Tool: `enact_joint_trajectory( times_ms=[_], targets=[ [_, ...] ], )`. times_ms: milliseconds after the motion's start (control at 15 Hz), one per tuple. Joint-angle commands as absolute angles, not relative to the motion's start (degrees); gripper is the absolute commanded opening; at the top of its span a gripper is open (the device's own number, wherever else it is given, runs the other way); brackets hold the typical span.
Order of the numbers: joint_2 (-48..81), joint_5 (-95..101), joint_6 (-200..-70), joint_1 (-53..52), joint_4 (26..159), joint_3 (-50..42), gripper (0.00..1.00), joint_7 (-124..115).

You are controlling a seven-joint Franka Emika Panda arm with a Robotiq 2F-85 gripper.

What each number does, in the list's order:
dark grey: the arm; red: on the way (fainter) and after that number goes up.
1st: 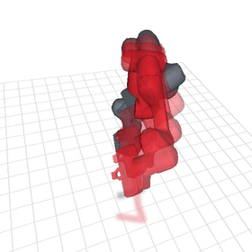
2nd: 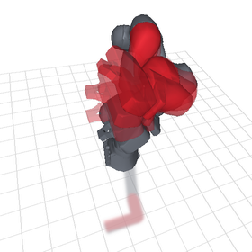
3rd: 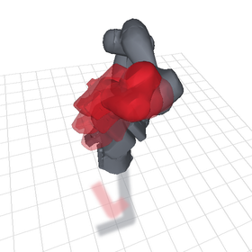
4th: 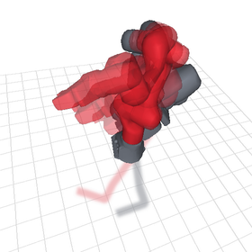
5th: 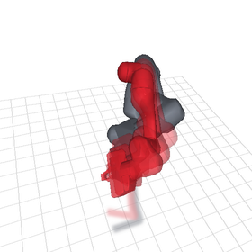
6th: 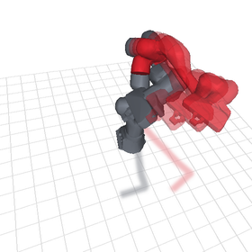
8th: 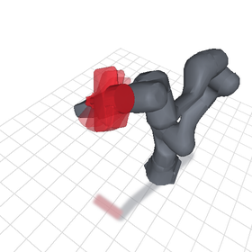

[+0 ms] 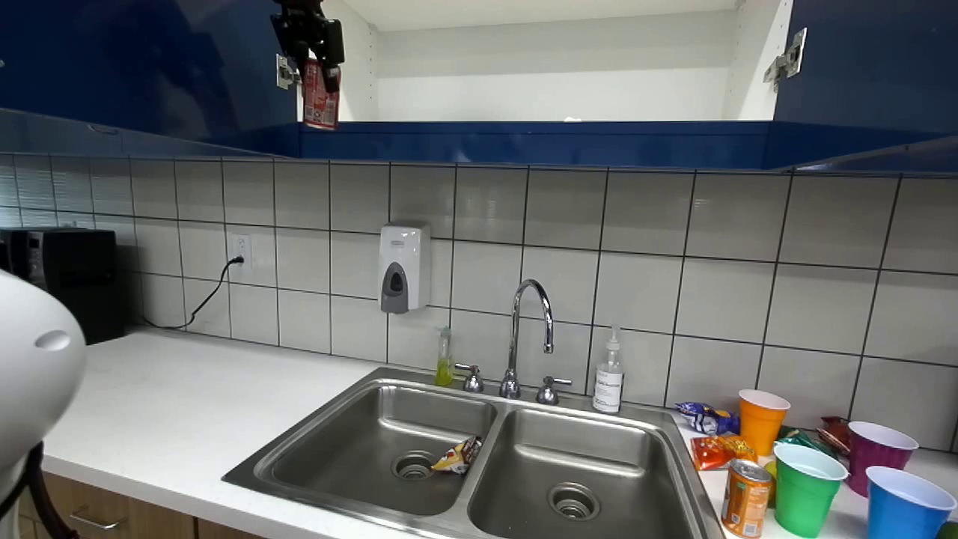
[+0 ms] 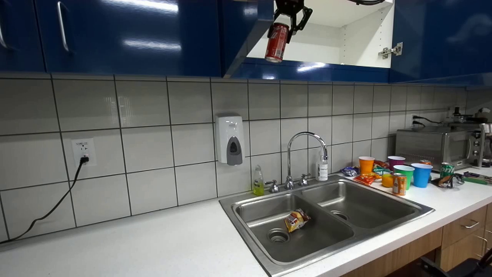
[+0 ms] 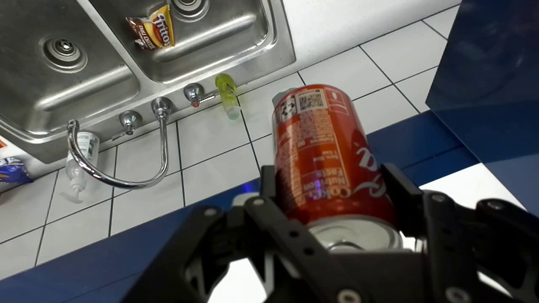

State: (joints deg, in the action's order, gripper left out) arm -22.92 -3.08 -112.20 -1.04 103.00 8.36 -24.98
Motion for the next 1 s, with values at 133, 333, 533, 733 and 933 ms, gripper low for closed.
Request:
enact_joint_trajectory(
  times_ms=[133,333,533,733,933],
  targets=[
    [-22.8,-3.1,-112.0,-0.9,102.8,8.5,0.63,-25.0],
    [-22.8,-3.1,-112.0,-0.9,102.8,8.5,0.38,-25.0],
    [-23.0,-2.6,-112.1,-0.6,102.0,8.6,0.38,-25.4],
    [-23.6,-2.1,-112.4,-0.4,101.0,8.7,0.38,-25.7],
    [-24.2,-1.3,-112.2,-0.1,99.2,9.0,0.38,-26.0]
  ],
)
